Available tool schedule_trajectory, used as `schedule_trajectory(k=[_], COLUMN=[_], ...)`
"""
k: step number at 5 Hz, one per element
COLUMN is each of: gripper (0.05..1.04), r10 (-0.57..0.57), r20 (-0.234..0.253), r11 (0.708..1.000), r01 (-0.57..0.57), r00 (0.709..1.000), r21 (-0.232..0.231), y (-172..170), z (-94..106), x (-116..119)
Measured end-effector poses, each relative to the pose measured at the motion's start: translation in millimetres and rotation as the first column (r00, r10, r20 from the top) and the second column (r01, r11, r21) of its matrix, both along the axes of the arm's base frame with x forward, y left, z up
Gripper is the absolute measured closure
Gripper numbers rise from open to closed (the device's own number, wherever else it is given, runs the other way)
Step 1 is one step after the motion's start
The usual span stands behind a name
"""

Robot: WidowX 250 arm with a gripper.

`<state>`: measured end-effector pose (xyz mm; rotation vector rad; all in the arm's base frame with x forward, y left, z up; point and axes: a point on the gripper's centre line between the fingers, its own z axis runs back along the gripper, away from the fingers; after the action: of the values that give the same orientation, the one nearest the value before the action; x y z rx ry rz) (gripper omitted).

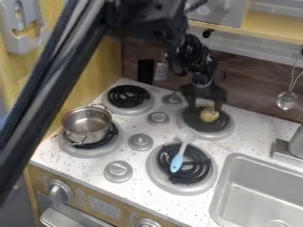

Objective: Placed the egg away from the stove

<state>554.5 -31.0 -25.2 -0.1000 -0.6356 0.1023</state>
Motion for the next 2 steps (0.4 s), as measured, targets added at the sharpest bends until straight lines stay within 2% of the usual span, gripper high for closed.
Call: schedule_trajectory(k=[1,2], gripper=[0.083,0.122], r10=[0.014,0.012], r20=[0.0,-0.032], r11=[1.0,0.999], r01=[-0.014,-0.013], r00=[1.0,0.999], r21=[-0.013,-0.03], y=[-0.6,-3.8], z=[-4.0,-15.2], x=[5.2,3.7])
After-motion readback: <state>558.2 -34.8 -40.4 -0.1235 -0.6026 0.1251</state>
